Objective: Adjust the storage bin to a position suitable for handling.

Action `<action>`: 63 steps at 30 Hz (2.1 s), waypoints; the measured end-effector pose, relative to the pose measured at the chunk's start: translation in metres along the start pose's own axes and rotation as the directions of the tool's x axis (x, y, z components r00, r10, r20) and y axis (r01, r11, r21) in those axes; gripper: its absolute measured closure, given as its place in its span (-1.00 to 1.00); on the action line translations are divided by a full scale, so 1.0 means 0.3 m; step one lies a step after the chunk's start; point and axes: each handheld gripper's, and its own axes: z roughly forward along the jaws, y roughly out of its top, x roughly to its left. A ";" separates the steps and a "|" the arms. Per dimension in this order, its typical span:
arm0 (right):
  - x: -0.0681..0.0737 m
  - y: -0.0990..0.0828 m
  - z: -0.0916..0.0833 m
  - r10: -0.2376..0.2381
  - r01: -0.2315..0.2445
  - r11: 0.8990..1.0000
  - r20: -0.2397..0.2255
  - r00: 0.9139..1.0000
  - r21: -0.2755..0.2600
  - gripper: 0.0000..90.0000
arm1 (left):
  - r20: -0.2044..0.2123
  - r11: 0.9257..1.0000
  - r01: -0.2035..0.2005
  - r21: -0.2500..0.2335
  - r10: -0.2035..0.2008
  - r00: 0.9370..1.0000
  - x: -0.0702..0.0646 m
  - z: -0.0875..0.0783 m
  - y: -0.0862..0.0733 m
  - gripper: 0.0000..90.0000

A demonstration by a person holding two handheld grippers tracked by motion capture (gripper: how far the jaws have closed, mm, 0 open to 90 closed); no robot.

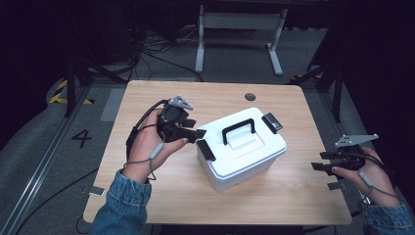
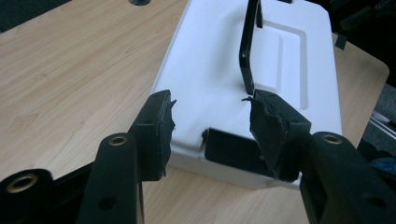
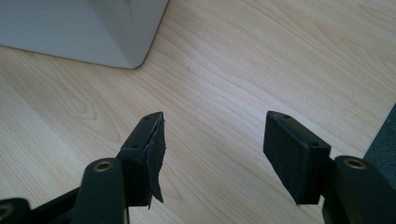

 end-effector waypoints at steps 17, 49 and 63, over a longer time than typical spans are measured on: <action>-0.007 -0.010 0.012 0.022 -0.022 1.000 -0.023 0.999 0.000 -0.12 | 0.077 1.000 -0.016 -0.007 0.016 0.997 -0.042 0.137 0.127 0.10; -0.001 -0.010 0.027 -0.001 0.002 0.999 -0.022 1.000 0.034 -0.08 | 0.184 0.998 -0.045 0.038 0.037 0.982 -0.076 0.326 0.152 0.84; -0.001 -0.011 0.034 -0.002 0.003 0.999 -0.026 1.000 0.042 -0.08 | 0.165 0.997 -0.077 0.011 0.074 0.984 -0.094 0.306 0.176 0.87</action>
